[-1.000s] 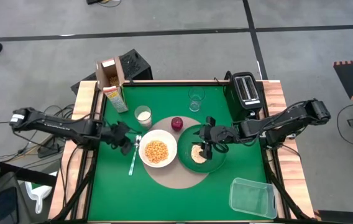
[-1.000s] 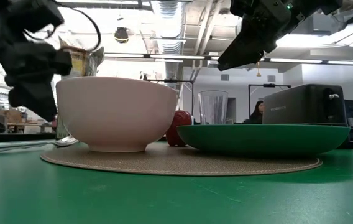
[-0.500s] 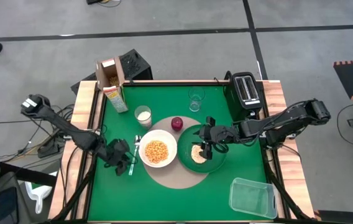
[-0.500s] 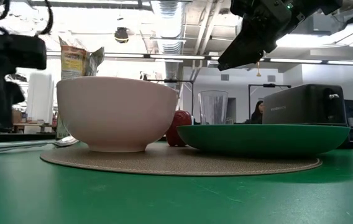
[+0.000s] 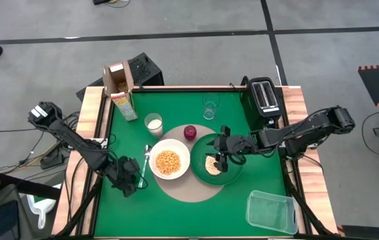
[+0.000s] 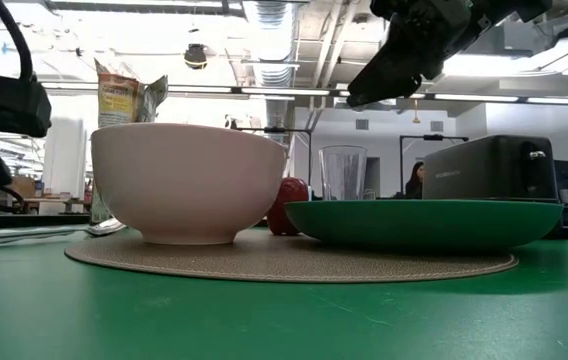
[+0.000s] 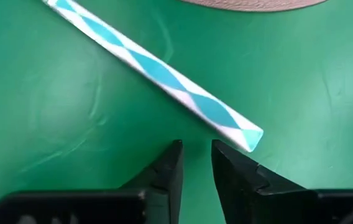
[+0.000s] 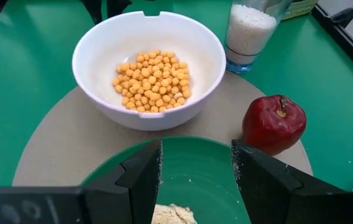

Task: Arrange a breakfast setting
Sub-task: Put the spoon to the left side of the white bowl

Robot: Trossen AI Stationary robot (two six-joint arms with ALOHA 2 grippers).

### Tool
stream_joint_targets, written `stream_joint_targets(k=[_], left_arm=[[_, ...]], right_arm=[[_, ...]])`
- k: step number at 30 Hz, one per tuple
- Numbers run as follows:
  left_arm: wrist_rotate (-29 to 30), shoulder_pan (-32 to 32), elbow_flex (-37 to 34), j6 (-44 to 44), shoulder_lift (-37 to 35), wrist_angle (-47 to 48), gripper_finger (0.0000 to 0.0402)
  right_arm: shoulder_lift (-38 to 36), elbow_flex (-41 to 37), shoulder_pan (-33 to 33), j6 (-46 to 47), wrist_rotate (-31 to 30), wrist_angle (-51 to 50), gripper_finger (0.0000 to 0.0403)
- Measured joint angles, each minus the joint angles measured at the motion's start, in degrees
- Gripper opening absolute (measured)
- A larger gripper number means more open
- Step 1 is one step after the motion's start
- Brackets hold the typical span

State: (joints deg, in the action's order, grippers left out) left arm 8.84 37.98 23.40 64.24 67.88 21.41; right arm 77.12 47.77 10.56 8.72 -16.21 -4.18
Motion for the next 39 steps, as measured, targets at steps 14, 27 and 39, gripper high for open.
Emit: stream_joint_targets(k=[14, 27, 39], left_arm=[[-0.12, 0.0, -0.15, -2.09, 0.19, -5.3, 0.0057], [1.0, -0.15, 0.02, -4.55, 5.72, -13.77, 0.0057], [3.05, -0.17, -0.2, -3.77, 0.51, -9.84, 0.0057]], right_arm=[[0.0, 0.0, 0.27, -0.17, -0.06, -0.03, 0.0221], [0.0, 0.0, 0.29, -0.17, -0.07, -0.05, 0.0221], [0.0, 0.0, 0.31, -0.14, -0.09, -0.12, 0.0221]])
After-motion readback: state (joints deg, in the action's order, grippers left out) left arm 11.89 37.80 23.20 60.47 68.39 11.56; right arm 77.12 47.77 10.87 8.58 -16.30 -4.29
